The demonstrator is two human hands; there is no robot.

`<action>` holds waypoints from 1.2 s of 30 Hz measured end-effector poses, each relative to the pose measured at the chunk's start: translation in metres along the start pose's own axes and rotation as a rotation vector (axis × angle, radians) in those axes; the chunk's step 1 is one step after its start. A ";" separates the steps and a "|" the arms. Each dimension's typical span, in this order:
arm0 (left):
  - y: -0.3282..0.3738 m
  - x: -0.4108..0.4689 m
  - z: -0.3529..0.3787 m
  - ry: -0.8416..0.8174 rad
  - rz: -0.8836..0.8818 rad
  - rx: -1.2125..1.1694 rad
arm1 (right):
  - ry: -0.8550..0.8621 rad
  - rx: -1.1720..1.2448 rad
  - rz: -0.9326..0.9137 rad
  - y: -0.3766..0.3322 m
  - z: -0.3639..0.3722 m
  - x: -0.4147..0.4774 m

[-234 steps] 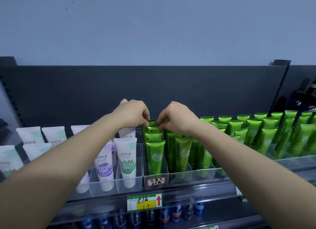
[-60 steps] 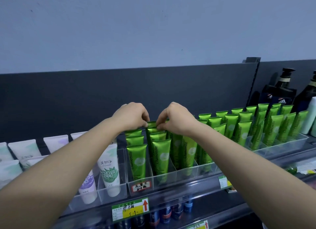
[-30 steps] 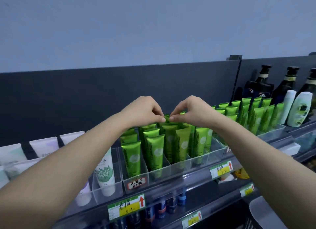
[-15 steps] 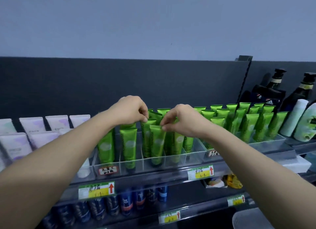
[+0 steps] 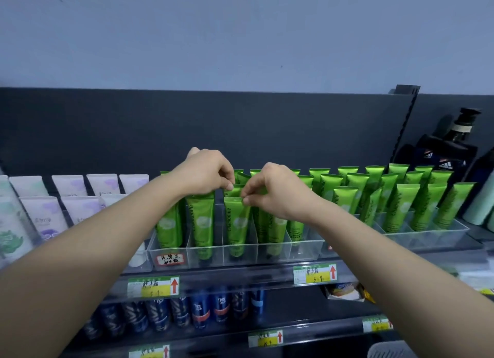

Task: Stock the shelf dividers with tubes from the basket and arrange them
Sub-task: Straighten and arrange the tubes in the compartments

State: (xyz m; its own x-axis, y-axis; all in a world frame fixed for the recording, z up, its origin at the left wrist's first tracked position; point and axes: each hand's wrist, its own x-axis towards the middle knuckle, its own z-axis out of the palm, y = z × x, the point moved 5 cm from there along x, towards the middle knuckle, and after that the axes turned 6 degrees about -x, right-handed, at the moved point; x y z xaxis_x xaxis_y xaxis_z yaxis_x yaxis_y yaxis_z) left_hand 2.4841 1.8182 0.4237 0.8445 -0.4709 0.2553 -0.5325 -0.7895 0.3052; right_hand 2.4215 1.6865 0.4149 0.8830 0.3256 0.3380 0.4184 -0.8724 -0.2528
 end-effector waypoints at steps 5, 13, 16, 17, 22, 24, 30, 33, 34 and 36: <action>-0.003 0.000 -0.001 -0.003 0.007 -0.020 | -0.004 0.008 -0.008 -0.001 0.001 0.001; -0.006 0.000 -0.006 -0.006 0.020 -0.035 | -0.049 0.091 0.041 0.005 -0.008 0.004; -0.008 0.001 -0.012 0.006 -0.001 -0.089 | 0.013 0.095 0.063 0.011 -0.012 0.013; -0.009 0.002 -0.014 0.014 -0.014 -0.115 | 0.045 0.079 0.074 0.014 -0.012 0.018; -0.019 0.016 -0.020 0.074 -0.050 -0.097 | 0.127 -0.061 0.122 0.030 -0.009 0.042; -0.024 0.024 -0.015 0.055 -0.061 -0.033 | 0.075 -0.128 0.144 0.034 -0.003 0.049; -0.030 0.042 -0.001 0.004 -0.060 0.109 | -0.011 -0.143 0.185 0.033 0.003 0.061; -0.032 0.046 0.003 0.012 -0.046 0.112 | 0.001 -0.124 0.161 0.031 0.004 0.065; -0.033 0.047 0.003 0.017 -0.041 0.107 | 0.005 -0.112 0.147 0.029 0.005 0.066; -0.034 0.049 0.003 0.033 -0.034 0.101 | 0.016 -0.091 0.110 0.026 0.007 0.067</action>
State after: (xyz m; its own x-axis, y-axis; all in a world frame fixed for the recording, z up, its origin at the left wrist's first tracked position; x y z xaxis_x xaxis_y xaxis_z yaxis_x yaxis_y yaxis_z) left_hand 2.5435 1.8210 0.4225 0.8585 -0.4318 0.2767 -0.4940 -0.8411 0.2203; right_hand 2.4937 1.6880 0.4243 0.9187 0.2210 0.3272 0.2977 -0.9322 -0.2061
